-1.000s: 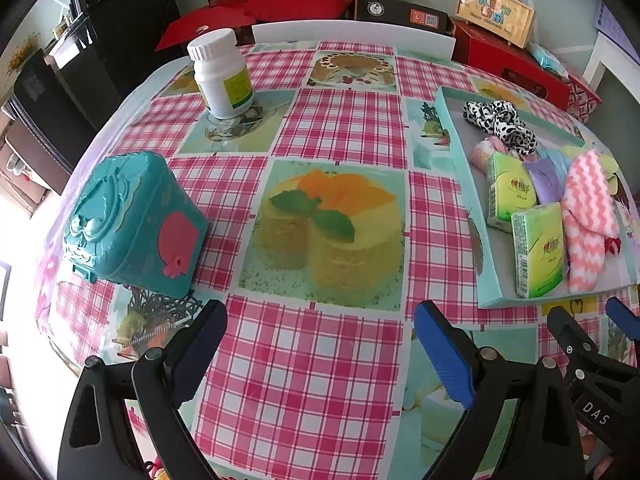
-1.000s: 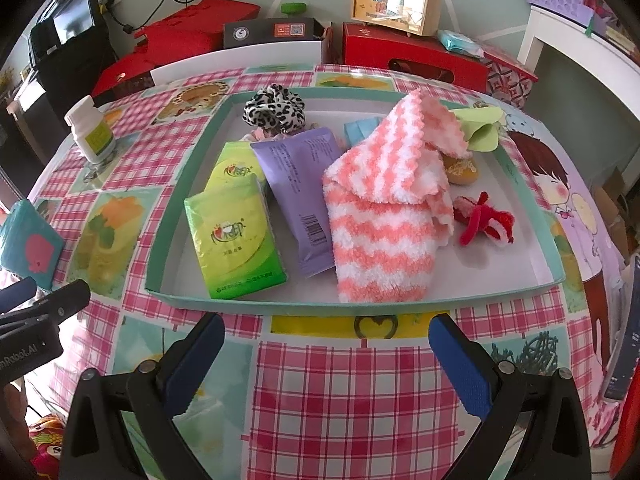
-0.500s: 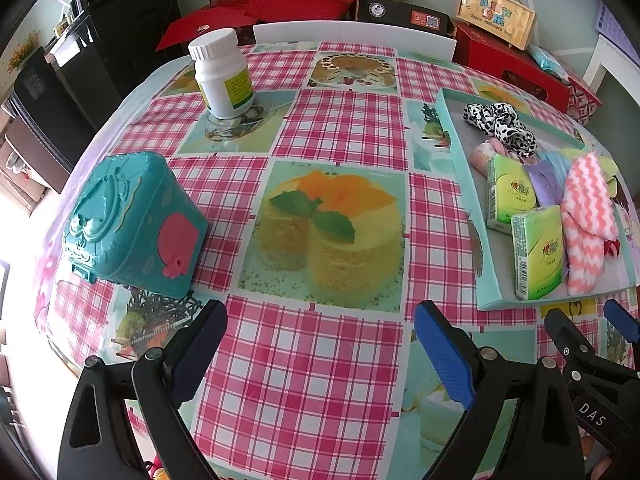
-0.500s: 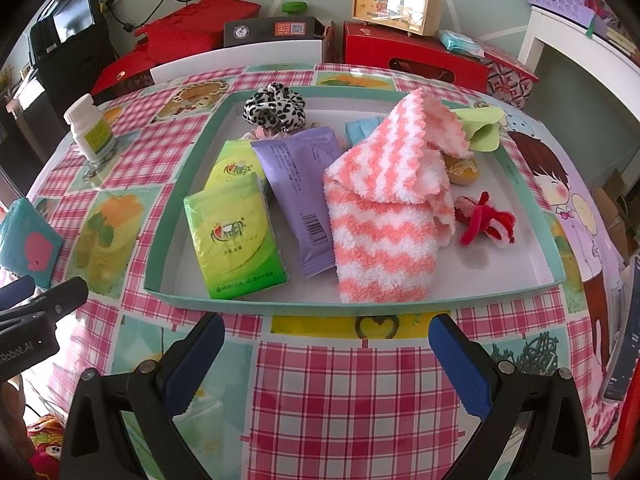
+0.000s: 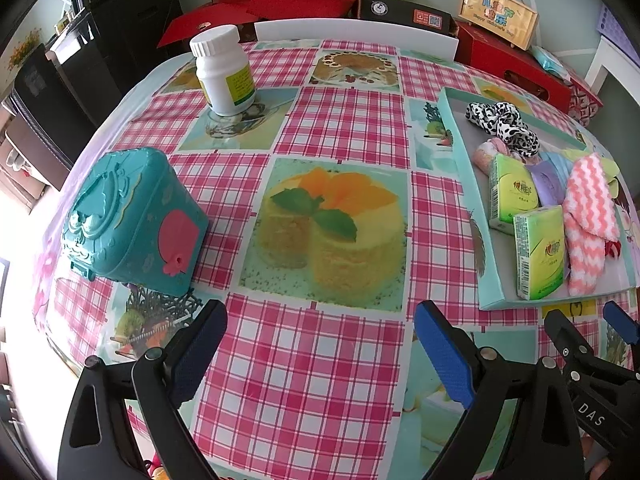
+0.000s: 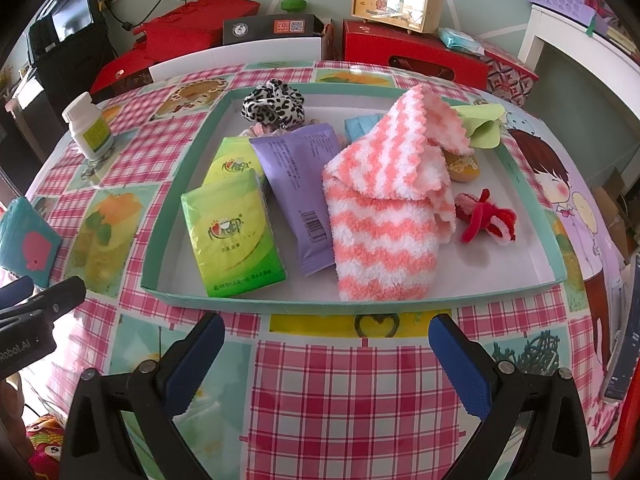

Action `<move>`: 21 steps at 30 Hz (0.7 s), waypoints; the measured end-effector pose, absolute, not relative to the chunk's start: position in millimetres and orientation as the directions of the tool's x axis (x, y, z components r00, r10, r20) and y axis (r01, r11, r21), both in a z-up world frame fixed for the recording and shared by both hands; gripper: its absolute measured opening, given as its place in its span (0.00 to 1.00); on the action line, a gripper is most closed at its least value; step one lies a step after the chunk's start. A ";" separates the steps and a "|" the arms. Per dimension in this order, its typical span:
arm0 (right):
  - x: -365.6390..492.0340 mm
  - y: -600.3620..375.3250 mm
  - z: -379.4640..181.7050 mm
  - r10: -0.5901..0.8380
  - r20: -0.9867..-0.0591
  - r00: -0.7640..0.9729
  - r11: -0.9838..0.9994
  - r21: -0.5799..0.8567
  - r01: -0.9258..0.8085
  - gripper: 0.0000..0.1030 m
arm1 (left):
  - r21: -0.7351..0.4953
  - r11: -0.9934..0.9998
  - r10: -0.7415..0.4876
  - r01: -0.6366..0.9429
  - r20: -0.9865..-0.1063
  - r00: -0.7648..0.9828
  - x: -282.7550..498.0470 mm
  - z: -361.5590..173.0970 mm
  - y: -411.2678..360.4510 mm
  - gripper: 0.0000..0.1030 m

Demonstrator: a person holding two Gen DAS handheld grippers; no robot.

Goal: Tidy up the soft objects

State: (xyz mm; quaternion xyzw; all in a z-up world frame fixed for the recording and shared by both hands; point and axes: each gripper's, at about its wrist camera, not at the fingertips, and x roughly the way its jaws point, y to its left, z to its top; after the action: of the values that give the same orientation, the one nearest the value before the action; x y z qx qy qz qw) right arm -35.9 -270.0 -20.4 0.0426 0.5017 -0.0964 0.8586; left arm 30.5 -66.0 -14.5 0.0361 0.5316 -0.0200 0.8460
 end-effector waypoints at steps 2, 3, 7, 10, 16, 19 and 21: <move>-35.6 -270.1 -20.6 -0.123 -0.870 0.477 0.978 -0.024 0.208 1.00 | 0.040 0.997 0.005 0.072 -0.901 0.434 30.7 -14.3 -66.1 0.92; -35.6 -270.0 -20.6 -0.123 -0.871 0.476 0.978 -0.025 0.208 1.00 | 0.039 0.997 0.004 0.072 -0.901 0.433 30.7 -14.3 -66.1 0.92; -35.8 -269.4 -21.6 -0.125 -0.872 0.473 0.978 -0.027 0.208 1.00 | 0.037 0.997 0.002 0.071 -0.901 0.434 30.7 -14.9 -65.0 0.92; -35.7 -269.2 -22.0 -0.125 -0.872 0.473 0.977 -0.027 0.209 1.00 | 0.037 0.997 0.002 0.072 -0.901 0.434 30.4 -15.1 -65.3 0.92; -36.3 -270.0 -22.5 -0.125 -0.872 0.474 0.977 -0.024 0.212 1.00 | 0.037 0.997 0.002 0.071 -0.901 0.433 30.4 -15.1 -65.8 0.92; -36.3 -270.3 -23.4 -0.126 -0.874 0.470 0.977 -0.025 0.214 1.00 | 0.036 0.997 0.001 0.072 -0.902 0.432 30.7 -15.0 -65.8 0.92; -36.2 -270.3 -23.8 -0.126 -0.874 0.469 0.976 -0.026 0.215 1.00 | 0.035 0.997 0.000 0.073 -0.902 0.431 30.5 -14.9 -65.7 0.92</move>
State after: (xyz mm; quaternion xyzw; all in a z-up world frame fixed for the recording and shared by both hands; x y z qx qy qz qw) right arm -36.2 -270.3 -23.8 0.0438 0.5054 -0.0996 0.8560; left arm 30.5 -65.7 -14.9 0.0340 0.5327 -0.0215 0.8453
